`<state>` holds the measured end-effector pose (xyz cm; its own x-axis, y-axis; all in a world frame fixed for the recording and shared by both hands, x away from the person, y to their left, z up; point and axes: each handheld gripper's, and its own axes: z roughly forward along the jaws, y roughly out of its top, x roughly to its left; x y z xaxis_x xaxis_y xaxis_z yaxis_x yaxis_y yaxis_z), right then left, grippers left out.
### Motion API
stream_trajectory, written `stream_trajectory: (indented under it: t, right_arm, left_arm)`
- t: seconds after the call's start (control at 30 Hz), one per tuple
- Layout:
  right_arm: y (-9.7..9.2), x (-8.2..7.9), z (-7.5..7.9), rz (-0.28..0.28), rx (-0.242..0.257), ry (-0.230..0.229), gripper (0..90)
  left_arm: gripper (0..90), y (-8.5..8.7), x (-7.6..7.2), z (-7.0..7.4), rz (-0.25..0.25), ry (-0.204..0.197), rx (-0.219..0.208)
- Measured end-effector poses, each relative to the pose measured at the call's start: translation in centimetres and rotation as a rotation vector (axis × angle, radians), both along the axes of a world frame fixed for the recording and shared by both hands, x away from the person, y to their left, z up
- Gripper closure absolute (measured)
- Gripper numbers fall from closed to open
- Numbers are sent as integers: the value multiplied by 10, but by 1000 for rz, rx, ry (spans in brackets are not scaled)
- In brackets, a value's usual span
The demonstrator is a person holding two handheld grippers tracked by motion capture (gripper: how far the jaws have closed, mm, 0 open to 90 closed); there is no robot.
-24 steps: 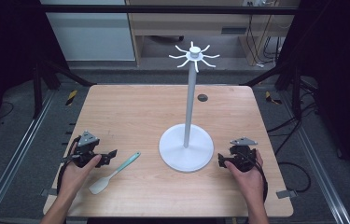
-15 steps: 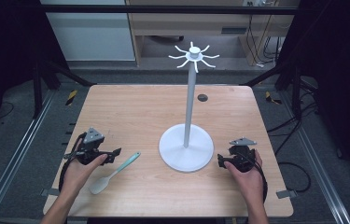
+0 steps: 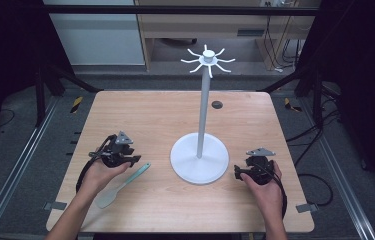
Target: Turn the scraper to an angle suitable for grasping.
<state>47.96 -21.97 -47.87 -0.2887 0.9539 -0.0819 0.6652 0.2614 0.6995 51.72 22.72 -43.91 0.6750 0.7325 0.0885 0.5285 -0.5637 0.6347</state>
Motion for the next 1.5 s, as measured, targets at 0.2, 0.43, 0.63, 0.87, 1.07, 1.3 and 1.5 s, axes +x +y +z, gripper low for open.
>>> stream_trajectory:
  t: [0.2, 0.43, 0.63, 0.87, 1.07, 1.3, 1.5]
  right_arm:
    - [3, 1, 0, 14, -3, 2, 178]
    - [4, 1, -1, 21, -4, 7, 177]
    - [4, 1, -1, 20, -4, 9, 176]
    - [5, 1, -2, 24, -8, 14, 174]
    - [5, 1, -2, 25, -5, 15, 174]
    - [5, 1, -2, 27, -7, 19, 173]
    - [5, 2, -2, 27, -7, 23, 172]
  left_arm:
    - [842, 8, 0, -14, 0, 42, 44]
    - [896, -3, 1, -22, -38, 64, 68]
    - [900, -10, 3, -29, -54, 75, 85]
    - [900, -13, 4, -34, -68, 88, 100]
    - [900, -17, 4, -37, -77, 101, 120]
    - [900, -19, 2, -38, -91, 107, 110]
    - [900, -32, -7, -37, -149, 119, 123]
